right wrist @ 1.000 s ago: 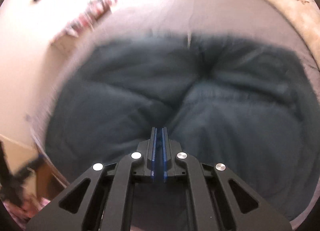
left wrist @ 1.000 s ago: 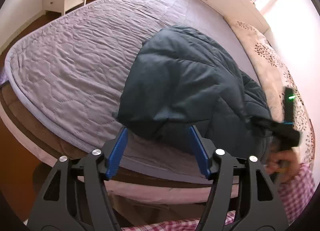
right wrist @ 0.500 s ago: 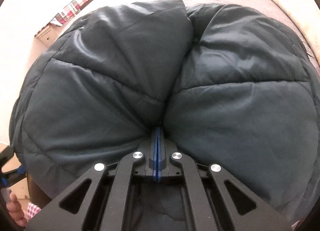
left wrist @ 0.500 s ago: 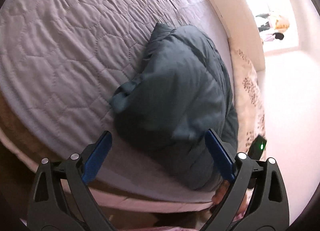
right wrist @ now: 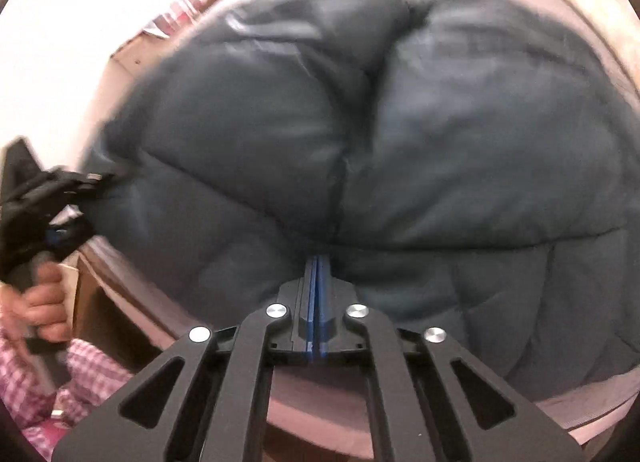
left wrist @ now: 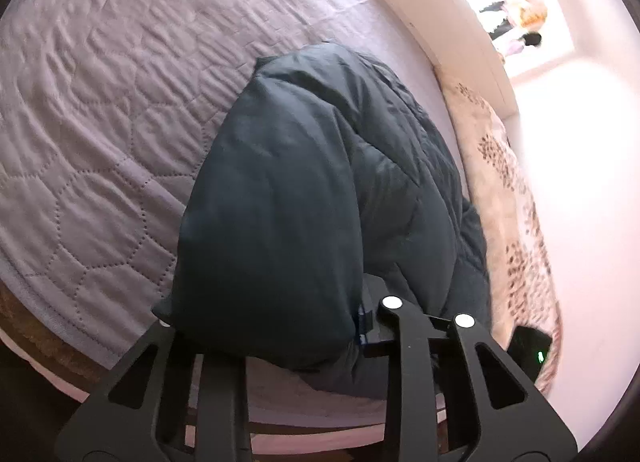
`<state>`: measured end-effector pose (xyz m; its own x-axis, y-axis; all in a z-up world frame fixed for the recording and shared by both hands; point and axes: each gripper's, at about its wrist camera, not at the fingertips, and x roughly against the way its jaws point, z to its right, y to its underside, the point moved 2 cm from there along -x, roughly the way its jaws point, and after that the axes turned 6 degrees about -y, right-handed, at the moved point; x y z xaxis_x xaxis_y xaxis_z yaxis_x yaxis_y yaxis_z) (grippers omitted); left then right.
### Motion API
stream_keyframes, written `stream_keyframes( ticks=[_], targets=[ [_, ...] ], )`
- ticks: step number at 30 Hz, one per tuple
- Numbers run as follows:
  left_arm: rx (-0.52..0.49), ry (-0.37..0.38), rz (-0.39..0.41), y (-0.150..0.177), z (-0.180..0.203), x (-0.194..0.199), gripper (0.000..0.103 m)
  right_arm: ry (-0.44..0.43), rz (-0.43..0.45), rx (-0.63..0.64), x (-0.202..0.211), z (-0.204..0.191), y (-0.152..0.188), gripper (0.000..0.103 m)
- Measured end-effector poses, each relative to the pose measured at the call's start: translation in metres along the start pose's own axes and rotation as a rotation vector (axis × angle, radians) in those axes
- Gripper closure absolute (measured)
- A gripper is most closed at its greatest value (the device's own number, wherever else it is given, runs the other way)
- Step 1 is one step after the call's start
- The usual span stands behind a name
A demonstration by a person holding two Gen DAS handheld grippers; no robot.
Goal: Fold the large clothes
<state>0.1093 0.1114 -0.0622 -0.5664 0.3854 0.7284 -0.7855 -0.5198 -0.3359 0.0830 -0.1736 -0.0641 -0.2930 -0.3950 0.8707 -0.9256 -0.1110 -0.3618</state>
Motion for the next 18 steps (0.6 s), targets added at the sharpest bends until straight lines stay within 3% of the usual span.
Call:
stream_keyframes(
  ticks=[3, 9, 15, 18],
  targets=[
    [-0.055, -0.034, 0.022, 0.001, 0.006, 0.003, 0.079, -0.016, -0.016, -0.022, -0.014, 0.009, -0.006, 0.103],
    [-0.030, -0.040, 0.015, -0.003, 0.001, 0.002, 0.079, -0.016, -0.005, -0.040, -0.008, 0.008, -0.008, 0.103],
    [0.003, -0.017, 0.015, 0.000, -0.010, 0.010, 0.079, -0.071, 0.056, -0.038, 0.033, 0.008, 0.004, 0.101],
    [0.013, -0.007, 0.009, 0.001, -0.010, 0.010, 0.080, -0.039, 0.012, 0.007, 0.030, 0.002, 0.010, 0.101]
  ],
)
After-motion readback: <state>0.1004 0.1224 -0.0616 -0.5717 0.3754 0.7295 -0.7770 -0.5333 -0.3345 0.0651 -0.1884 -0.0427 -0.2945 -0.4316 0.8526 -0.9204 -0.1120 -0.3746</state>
